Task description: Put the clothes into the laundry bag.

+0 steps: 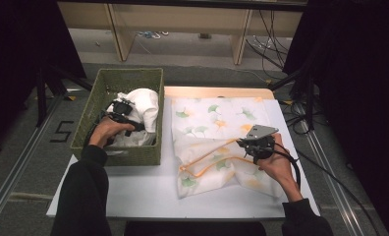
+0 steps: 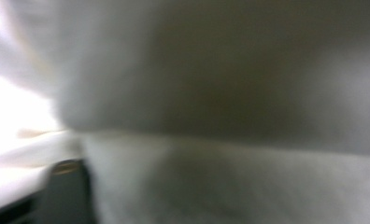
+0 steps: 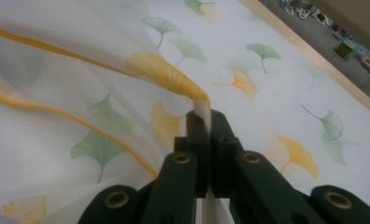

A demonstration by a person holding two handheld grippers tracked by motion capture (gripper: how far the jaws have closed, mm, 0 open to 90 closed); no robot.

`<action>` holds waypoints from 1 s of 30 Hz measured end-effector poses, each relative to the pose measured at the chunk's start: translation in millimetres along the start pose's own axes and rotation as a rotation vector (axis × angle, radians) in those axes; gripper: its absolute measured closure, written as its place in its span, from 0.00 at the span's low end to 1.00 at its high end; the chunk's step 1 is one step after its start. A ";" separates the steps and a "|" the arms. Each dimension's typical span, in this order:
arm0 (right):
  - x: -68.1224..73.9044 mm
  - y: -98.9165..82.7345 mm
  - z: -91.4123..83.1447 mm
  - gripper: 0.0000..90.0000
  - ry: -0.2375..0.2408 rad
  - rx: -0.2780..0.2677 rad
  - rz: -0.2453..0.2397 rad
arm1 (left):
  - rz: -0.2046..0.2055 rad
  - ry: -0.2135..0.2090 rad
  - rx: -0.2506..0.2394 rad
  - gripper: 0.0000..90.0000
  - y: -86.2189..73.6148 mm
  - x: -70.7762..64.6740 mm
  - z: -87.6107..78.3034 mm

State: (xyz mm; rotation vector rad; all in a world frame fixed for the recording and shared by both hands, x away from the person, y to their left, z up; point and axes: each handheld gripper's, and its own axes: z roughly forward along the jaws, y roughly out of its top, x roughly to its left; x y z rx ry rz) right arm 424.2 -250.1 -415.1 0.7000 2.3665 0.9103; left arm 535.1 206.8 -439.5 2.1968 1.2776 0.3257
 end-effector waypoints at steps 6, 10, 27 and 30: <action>-1.2 0.0 0.1 1.00 0.008 0.002 -0.004 | 0.017 0.005 0.033 0.04 2.1 -10.0 13.2; -2.2 0.5 -0.5 1.00 0.005 -0.007 -0.021 | 0.050 0.098 0.033 0.00 1.0 -13.2 27.3; -3.0 -0.4 -2.4 1.00 -0.002 -0.009 0.003 | -0.104 0.156 -0.076 0.73 5.0 5.7 -0.1; -4.1 0.0 -2.2 1.00 0.000 -0.011 -0.004 | -0.138 0.119 -0.141 0.75 4.3 9.2 -12.3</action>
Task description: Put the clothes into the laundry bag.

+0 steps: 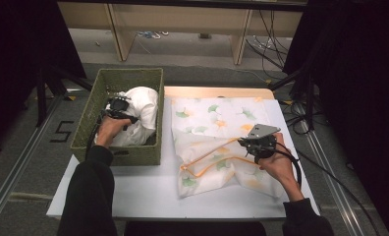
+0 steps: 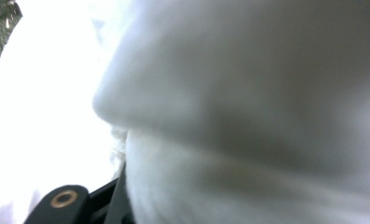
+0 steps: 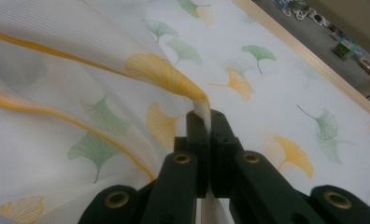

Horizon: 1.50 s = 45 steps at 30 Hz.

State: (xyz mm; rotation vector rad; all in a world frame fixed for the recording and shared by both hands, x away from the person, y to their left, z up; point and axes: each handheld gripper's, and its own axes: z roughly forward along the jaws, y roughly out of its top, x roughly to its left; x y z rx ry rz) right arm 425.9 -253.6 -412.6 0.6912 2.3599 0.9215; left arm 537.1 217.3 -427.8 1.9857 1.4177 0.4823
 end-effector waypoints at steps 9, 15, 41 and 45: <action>-1.5 0.2 -3.3 1.00 -0.026 -0.010 -0.001 | -0.057 -0.109 -0.148 0.77 7.9 7.8 -42.2; -3.7 1.0 -4.6 1.00 -0.017 -0.010 0.009 | -0.080 -0.210 -0.262 0.77 12.8 6.5 -81.7; -19.1 5.5 -6.5 1.00 -0.044 -0.033 0.043 | 0.149 -0.561 -0.417 0.77 21.3 -95.7 -182.2; -25.2 6.4 -8.1 1.00 -0.049 -0.046 0.059 | 0.185 -0.639 -0.415 0.77 16.3 -115.5 -194.2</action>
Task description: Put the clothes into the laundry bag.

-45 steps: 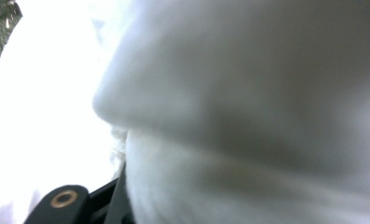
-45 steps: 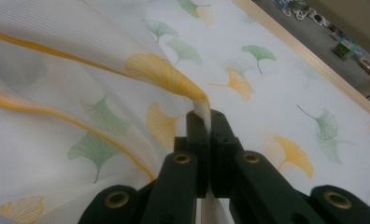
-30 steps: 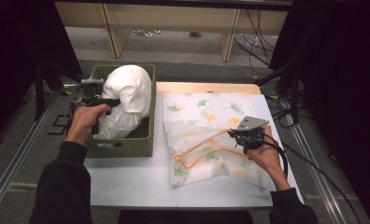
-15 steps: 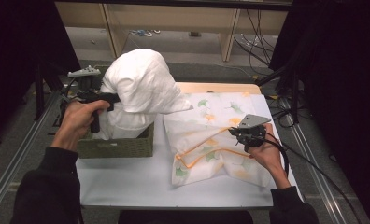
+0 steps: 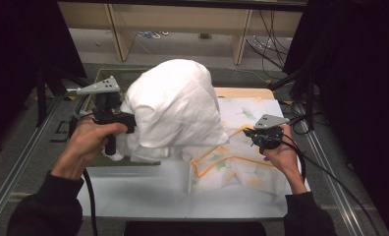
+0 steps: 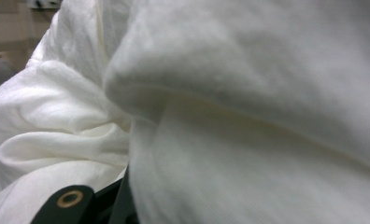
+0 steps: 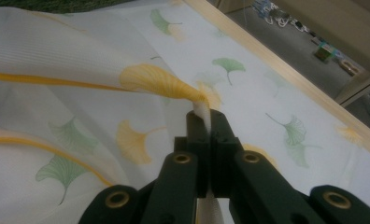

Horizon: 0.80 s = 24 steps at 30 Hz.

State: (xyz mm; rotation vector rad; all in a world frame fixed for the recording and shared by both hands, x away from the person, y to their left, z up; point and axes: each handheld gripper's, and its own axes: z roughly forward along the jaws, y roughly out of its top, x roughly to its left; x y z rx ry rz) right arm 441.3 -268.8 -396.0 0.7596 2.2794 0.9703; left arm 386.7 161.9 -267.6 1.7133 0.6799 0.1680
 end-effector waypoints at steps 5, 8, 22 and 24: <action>-1.8 1.2 -0.3 1.00 -0.006 -0.008 0.002 | 0.018 -0.097 0.038 0.76 -14.3 -33.1 16.6; -1.9 1.7 -0.3 1.00 -0.009 -0.011 0.004 | 0.016 -0.132 0.051 0.76 -21.4 -42.5 22.3; -1.7 13.0 -13.2 1.00 -0.010 -0.064 -0.006 | -0.048 -0.275 0.285 0.76 -89.4 -75.2 89.5; -2.3 16.0 -18.1 1.00 -0.005 -0.079 -0.011 | -0.075 -0.276 0.323 0.75 -104.8 -72.2 110.7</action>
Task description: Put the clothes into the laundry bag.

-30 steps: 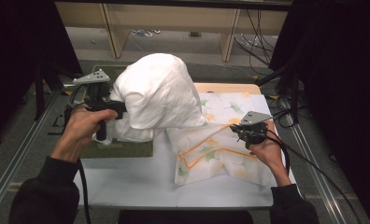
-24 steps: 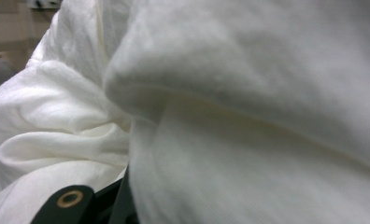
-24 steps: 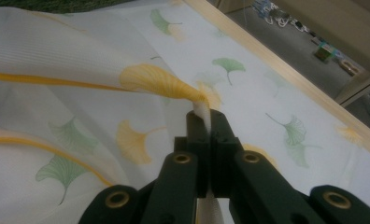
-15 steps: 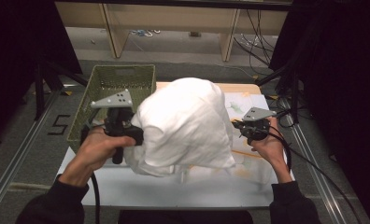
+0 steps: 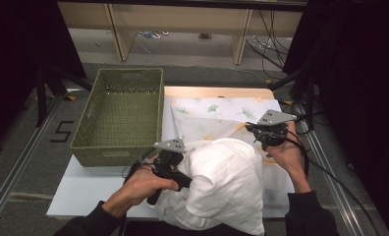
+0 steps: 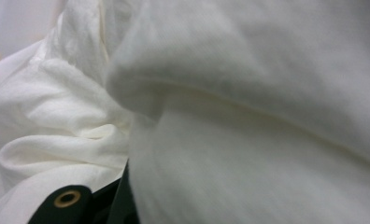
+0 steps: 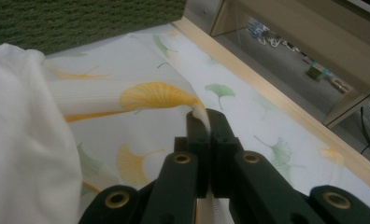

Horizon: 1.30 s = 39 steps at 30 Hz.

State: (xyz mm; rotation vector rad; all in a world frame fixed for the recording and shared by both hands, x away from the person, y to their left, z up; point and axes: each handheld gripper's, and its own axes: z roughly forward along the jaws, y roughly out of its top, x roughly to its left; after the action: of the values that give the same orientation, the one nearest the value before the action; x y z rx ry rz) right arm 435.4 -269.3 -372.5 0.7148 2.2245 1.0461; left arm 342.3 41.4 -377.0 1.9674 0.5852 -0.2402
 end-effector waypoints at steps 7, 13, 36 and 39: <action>4.5 6.5 -8.6 1.00 0.007 -0.012 -0.016 | -0.058 0.045 0.066 0.75 -4.7 22.2 46.1; 14.0 14.9 -19.1 1.00 0.002 -0.009 -0.052 | -0.049 0.185 0.039 0.76 9.5 35.6 46.8; 33.2 23.5 -28.5 1.00 0.061 0.002 -0.073 | -0.090 0.453 0.018 0.65 32.9 82.1 106.6; 32.4 17.5 -23.6 1.00 0.052 0.019 -0.073 | -0.072 0.424 0.049 0.42 30.0 80.6 106.5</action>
State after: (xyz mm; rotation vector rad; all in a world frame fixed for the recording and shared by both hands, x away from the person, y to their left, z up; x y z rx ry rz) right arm 400.7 -249.7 -354.6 0.6156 2.2899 1.0200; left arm 435.9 -39.8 -435.1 2.0584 0.9303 0.1251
